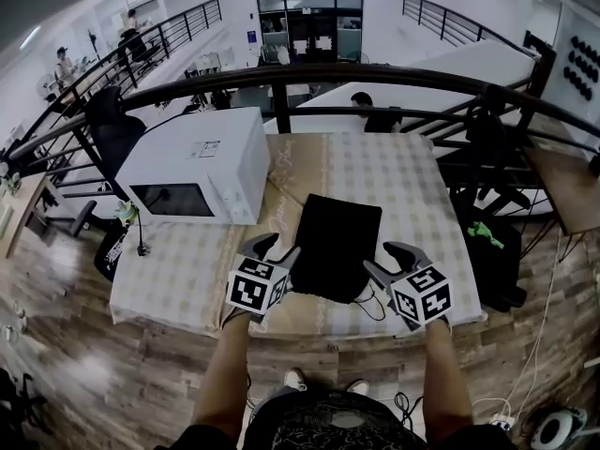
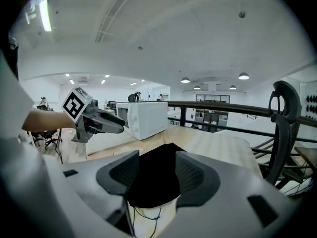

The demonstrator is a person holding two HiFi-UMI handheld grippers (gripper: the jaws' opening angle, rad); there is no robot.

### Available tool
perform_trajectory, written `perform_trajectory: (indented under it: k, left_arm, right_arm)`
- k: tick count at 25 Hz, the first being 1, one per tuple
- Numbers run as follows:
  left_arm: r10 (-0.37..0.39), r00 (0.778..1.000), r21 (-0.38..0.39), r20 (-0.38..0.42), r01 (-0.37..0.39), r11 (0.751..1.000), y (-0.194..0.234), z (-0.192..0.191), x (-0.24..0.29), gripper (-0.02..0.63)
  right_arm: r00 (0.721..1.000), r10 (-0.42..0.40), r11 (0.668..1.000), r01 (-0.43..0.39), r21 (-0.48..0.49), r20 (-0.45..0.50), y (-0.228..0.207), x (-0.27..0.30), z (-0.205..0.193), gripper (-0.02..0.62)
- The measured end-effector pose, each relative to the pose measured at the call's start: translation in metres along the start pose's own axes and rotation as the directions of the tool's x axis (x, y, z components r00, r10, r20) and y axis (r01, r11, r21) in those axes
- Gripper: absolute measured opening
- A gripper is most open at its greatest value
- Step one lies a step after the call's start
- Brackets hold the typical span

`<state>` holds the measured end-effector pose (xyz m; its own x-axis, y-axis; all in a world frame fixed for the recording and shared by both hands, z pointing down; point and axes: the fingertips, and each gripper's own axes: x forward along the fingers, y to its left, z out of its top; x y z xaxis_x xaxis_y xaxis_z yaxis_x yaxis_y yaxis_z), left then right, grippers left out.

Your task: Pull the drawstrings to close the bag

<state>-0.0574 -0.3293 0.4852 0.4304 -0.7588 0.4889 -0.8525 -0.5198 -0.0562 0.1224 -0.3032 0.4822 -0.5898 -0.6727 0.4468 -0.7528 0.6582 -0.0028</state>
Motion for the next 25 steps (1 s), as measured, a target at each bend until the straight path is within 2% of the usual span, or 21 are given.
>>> perform_trajectory:
  k: [8, 17, 21, 25]
  left_arm:
    - [-0.052, 0.991, 0.023, -0.12, 0.055, 0.998, -0.013, -0.054, 0.011, 0.221]
    - [-0.099, 0.967, 0.058, -0.236, 0.115, 0.992, -0.024, -0.099, 0.023, 0.222]
    - [-0.123, 0.95, 0.066, -0.288, 0.148, 0.987, -0.025, -0.117, 0.025, 0.222]
    - [-0.154, 0.922, 0.089, -0.354, 0.197, 0.976, -0.029, -0.137, 0.026, 0.222]
  right_arm:
    - [0.993, 0.062, 0.998, -0.059, 0.039, -0.096, 0.01, 0.015, -0.044, 0.23]
    - [0.972, 0.111, 0.994, -0.106, 0.034, -0.208, 0.023, 0.026, -0.085, 0.23]
    - [0.958, 0.137, 0.991, -0.13, 0.042, -0.251, 0.03, 0.031, -0.101, 0.23]
    - [0.947, 0.156, 0.988, -0.151, 0.037, -0.28, 0.036, 0.034, -0.11, 0.23]
